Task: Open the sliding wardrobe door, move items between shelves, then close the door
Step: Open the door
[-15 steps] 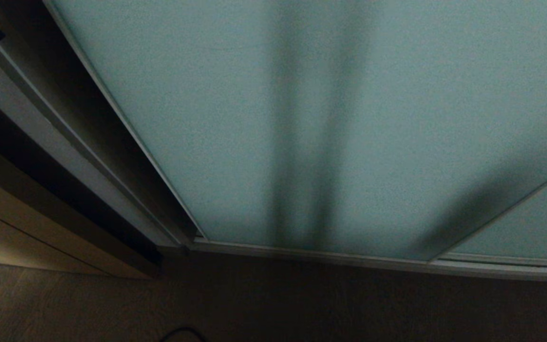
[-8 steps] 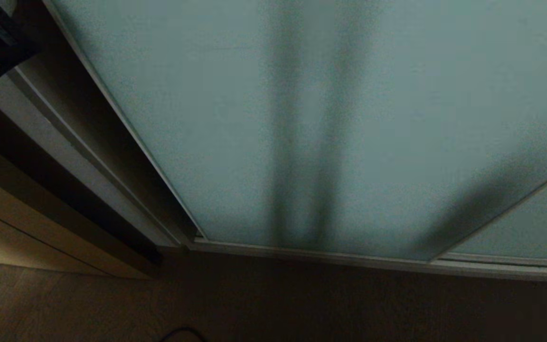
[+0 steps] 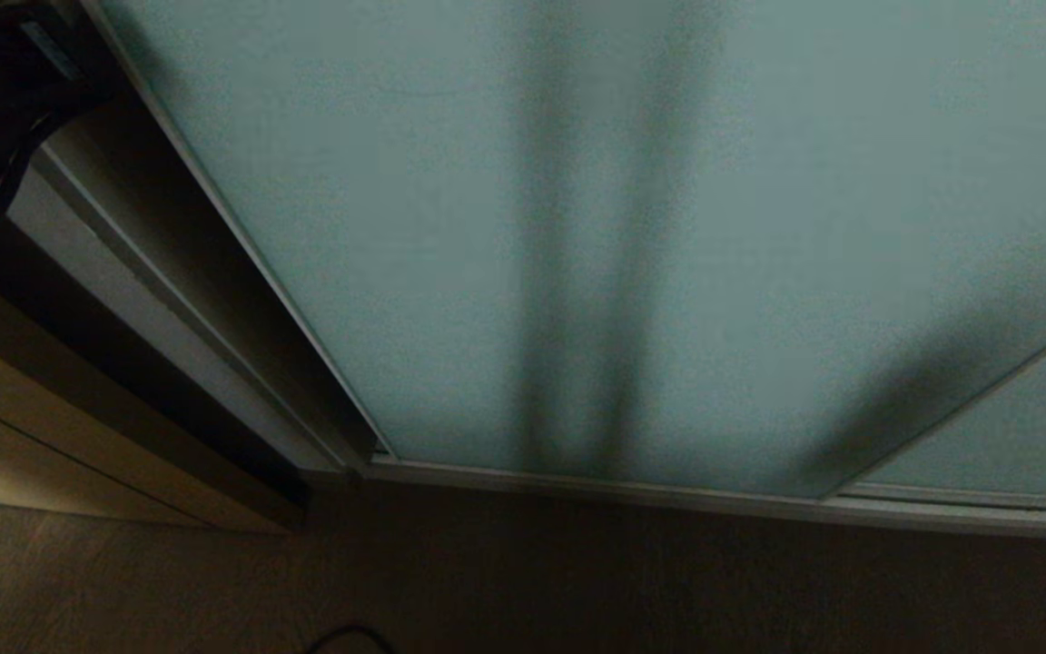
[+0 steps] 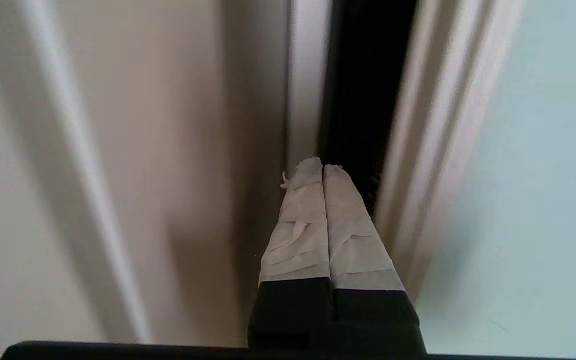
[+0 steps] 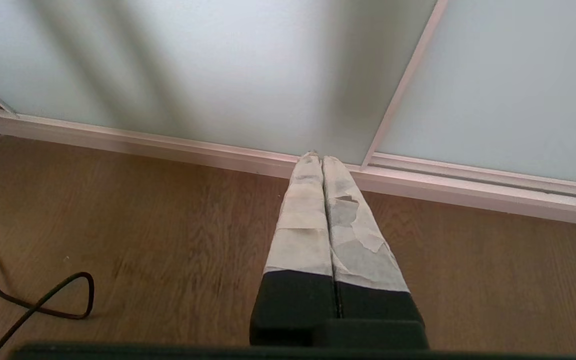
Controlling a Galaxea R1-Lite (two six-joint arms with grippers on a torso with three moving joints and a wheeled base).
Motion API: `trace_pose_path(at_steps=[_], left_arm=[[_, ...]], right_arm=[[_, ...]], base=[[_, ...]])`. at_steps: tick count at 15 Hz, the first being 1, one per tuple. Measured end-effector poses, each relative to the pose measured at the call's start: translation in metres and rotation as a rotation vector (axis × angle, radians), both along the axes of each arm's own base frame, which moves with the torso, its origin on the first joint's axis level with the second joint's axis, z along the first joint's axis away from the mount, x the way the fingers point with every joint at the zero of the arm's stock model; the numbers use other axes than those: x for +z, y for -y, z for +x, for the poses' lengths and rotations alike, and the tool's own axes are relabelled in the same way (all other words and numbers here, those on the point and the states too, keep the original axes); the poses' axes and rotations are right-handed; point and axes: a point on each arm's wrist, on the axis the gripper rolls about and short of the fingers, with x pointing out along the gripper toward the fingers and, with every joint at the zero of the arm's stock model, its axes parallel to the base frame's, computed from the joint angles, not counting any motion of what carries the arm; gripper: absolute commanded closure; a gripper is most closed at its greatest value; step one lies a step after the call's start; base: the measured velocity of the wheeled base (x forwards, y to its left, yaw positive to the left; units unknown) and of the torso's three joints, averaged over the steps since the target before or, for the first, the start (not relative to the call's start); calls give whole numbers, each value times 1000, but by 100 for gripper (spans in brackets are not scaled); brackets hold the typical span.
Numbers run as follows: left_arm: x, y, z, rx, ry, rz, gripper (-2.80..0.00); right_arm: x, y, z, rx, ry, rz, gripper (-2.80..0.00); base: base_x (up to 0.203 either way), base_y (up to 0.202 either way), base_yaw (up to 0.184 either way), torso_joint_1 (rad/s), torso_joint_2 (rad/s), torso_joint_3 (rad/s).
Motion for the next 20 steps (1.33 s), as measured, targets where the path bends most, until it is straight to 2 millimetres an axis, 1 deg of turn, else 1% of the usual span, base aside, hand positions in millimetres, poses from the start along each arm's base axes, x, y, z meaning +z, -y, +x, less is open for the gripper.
trace_pose_path(at_steps=[5,10,14,20], left_arm=[[-6,6,10,-49,-33,11,0],[1,16,23,-81,-13,9,0],[2,35,22,-145,-22,5,0],[1,73,16,-264,-29,7,0]], right_arm=[[0,0,0,0,0,0,0],[0,0,0,0,-1,0,0],[0,0,0,1,-1,0,0],[0,0,0,1,0,0,0]], base=[[0,0,0,0,0,0],[0,0,0,0,0,0],[0,0,0,0,0,0],[0,0,0,0,0,0]])
